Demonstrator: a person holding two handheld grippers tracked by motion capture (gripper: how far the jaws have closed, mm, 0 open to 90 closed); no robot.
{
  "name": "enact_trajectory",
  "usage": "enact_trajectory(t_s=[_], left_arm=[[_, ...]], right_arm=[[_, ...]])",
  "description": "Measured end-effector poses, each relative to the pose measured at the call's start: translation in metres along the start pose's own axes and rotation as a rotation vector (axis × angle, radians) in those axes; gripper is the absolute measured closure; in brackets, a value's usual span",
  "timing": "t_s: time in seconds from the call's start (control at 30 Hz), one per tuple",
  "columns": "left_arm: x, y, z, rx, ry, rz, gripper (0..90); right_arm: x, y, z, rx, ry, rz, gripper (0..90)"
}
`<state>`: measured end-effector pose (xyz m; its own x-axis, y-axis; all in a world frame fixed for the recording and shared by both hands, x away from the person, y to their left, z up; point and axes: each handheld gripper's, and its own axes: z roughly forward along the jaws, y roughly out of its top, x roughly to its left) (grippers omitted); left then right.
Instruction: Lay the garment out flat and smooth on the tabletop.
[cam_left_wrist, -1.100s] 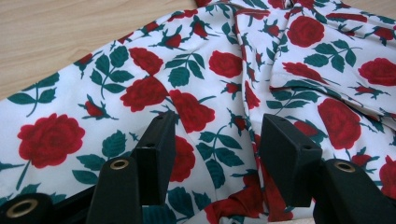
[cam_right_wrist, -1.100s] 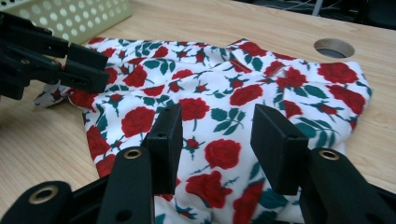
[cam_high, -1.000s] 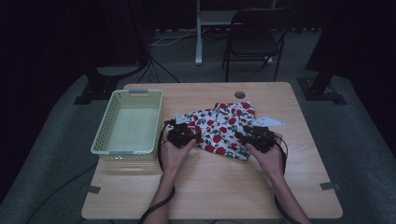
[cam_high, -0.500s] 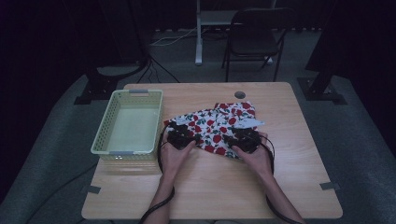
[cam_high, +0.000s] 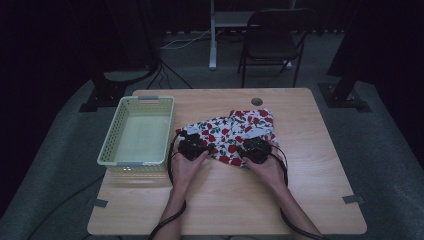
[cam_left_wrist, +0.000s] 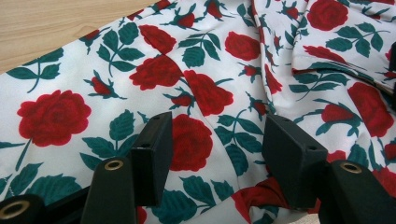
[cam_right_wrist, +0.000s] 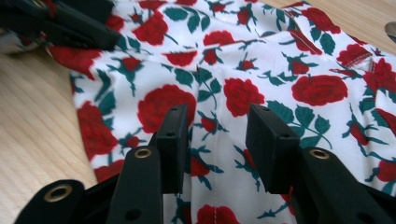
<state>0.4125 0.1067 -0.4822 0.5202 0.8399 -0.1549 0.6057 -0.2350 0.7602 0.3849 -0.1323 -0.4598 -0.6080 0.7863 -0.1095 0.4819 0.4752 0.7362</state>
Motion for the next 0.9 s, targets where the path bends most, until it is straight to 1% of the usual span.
enact_trajectory(t_s=[0.1, 0.2, 0.3, 0.43, 0.63, 0.77, 0.9], left_arm=[[-0.001, 0.000, 0.000, 0.001, 0.008, 0.012, 44.4], [-0.002, -0.001, 0.000, -0.003, 0.011, 0.015, 44.2], [-0.001, -0.001, 0.000, -0.005, 0.006, 0.008, 44.2], [-0.002, -0.001, 0.000, -0.005, 0.013, 0.021, 44.2], [-0.003, -0.002, 0.000, -0.007, 0.013, 0.024, 44.1], [-0.003, -0.002, 0.000, -0.008, 0.014, 0.025, 43.9], [-0.003, -0.002, 0.000, -0.009, 0.014, 0.026, 43.9]], right_arm=[[0.002, -0.001, 0.002, 0.016, -0.034, -0.025, 60.4], [0.002, -0.001, 0.003, 0.024, -0.050, -0.040, 64.4], [0.000, -0.001, 0.003, 0.020, -0.049, -0.031, 69.2], [-0.005, -0.001, 0.003, 0.025, -0.032, -0.012, 76.2], [-0.011, -0.002, 0.001, 0.022, -0.005, 0.021, 87.0], [-0.014, -0.003, -0.001, 0.007, 0.009, 0.035, 88.3], [-0.016, -0.004, -0.004, -0.001, -0.007, 0.038, 88.7]])
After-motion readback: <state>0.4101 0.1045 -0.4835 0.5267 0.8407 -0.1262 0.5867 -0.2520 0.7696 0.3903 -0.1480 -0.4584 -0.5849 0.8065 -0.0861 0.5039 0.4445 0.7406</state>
